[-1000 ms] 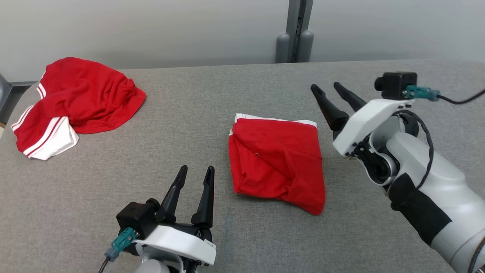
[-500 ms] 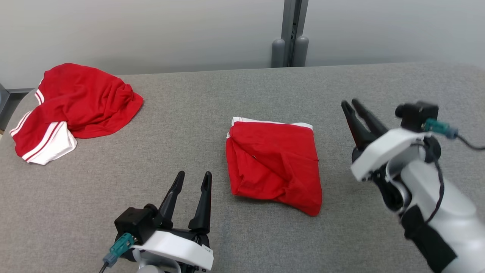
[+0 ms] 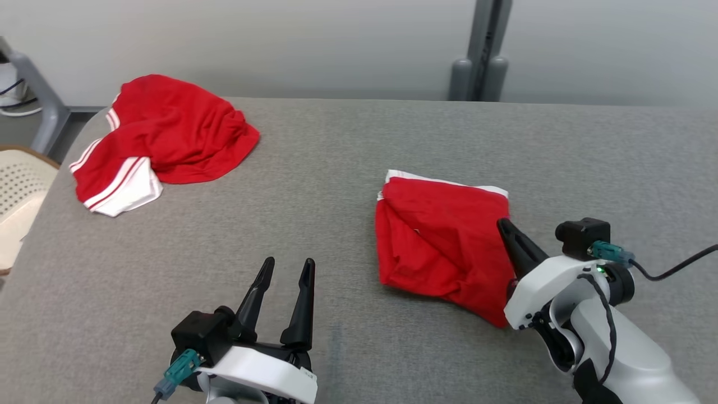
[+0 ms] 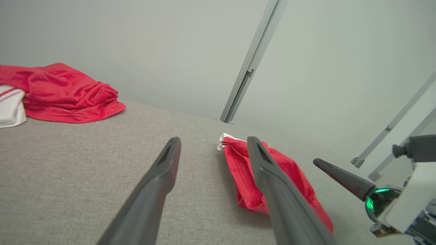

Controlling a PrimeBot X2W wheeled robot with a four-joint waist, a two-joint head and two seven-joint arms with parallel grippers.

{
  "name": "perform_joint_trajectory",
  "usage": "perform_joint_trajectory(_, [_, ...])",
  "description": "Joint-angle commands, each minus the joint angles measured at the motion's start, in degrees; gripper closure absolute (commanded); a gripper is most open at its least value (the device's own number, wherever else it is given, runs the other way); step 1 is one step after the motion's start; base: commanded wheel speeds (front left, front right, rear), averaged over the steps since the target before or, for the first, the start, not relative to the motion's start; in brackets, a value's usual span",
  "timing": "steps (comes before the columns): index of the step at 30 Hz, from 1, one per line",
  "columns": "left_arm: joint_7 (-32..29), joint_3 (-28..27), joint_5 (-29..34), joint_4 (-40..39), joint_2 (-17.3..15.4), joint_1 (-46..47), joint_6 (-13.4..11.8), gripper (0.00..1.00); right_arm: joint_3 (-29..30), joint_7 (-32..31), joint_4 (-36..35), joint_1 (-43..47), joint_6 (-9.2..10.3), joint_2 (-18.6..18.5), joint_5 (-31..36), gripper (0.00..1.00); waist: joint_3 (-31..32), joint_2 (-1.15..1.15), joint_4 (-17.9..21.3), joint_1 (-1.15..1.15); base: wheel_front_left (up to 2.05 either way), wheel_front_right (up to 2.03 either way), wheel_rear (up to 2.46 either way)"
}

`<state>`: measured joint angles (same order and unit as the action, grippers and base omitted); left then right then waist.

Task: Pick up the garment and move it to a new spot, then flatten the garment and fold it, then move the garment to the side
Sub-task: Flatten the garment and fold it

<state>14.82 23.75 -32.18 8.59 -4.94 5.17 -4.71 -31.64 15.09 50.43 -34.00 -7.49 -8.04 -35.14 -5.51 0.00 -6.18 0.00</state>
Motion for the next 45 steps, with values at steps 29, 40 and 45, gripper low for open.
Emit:
perform_joint_trajectory(29, [0.16,-0.37,-0.56,-0.88,-0.70,0.57,-0.78,0.00,-27.44,-1.39,0.88,-2.21,-0.01,0.53,-11.69,1.00,-1.53,0.00,-5.17,0.00,0.00,0.00,0.00])
perform_joint_trajectory(40, [0.26,-0.72,-0.57,-1.18,-1.22,0.13,-1.01,0.00,-24.19,0.23,-7.82,-5.42,0.00,-1.63,-12.15,1.00,-0.53,0.00,-2.23,0.00,0.00,0.00,0.00])
perform_joint_trajectory(45, [0.26,-1.01,-0.18,-1.43,-1.71,0.31,-1.13,0.00,-11.17,0.14,-15.47,-2.42,-0.01,-3.56,-6.23,0.51,0.28,0.00,-0.29,0.00,0.00,0.00,0.00])
